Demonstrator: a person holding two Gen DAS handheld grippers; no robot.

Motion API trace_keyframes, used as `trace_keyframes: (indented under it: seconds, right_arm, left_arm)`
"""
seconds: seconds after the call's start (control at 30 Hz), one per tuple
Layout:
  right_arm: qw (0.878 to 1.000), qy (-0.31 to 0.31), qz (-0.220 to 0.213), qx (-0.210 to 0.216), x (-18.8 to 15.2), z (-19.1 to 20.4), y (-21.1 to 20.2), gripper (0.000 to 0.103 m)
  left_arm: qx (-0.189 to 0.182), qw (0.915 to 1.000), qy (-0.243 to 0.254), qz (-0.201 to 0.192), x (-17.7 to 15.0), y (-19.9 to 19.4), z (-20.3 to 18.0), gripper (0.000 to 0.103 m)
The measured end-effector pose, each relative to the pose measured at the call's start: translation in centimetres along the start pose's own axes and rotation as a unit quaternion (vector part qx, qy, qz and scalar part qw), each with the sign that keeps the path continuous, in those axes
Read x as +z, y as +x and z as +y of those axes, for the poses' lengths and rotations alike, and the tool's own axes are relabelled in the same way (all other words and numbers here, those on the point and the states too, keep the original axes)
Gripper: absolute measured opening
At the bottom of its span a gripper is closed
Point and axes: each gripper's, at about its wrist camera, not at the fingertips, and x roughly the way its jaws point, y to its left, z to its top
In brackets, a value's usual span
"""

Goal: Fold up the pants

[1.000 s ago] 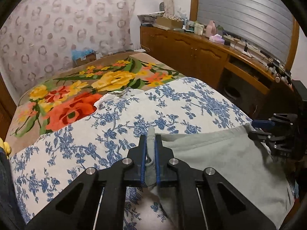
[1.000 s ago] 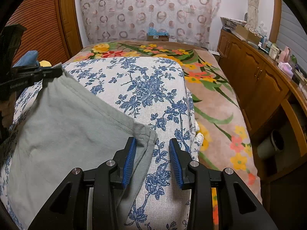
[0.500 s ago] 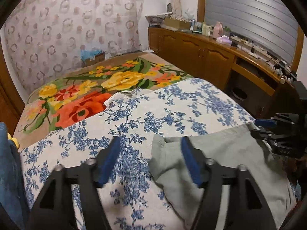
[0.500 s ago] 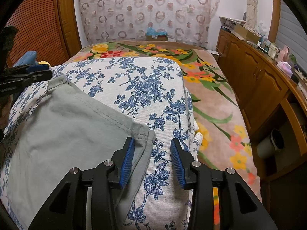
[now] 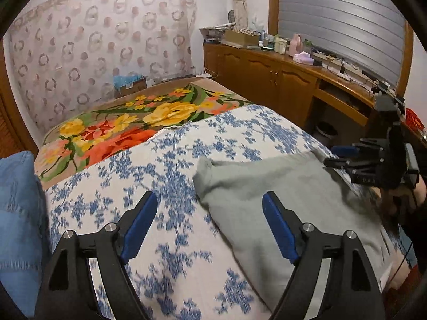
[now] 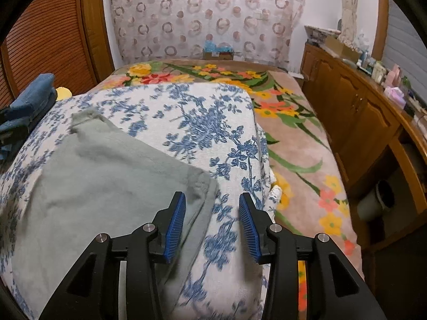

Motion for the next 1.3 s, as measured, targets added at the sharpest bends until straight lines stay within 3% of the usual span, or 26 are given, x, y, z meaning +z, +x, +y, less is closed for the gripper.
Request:
trace_keyframes:
  seconds: [0.7,1.3]
  right_arm:
    - [0.999,0.002,-0.04,0.031,-7.9,5.7,-10.8,0.043]
    - [0.996,0.073,0.011,0.044,-12.9,5.6,-11.3,0.043]
  left_arm:
    - [-0.031,0.9994,0.006,0.015,-7.4,-4.8,-4.9,0.082]
    - [-0.047,0.9969,0.005,0.063,-11.9,-3.4,-7.2,0.082]
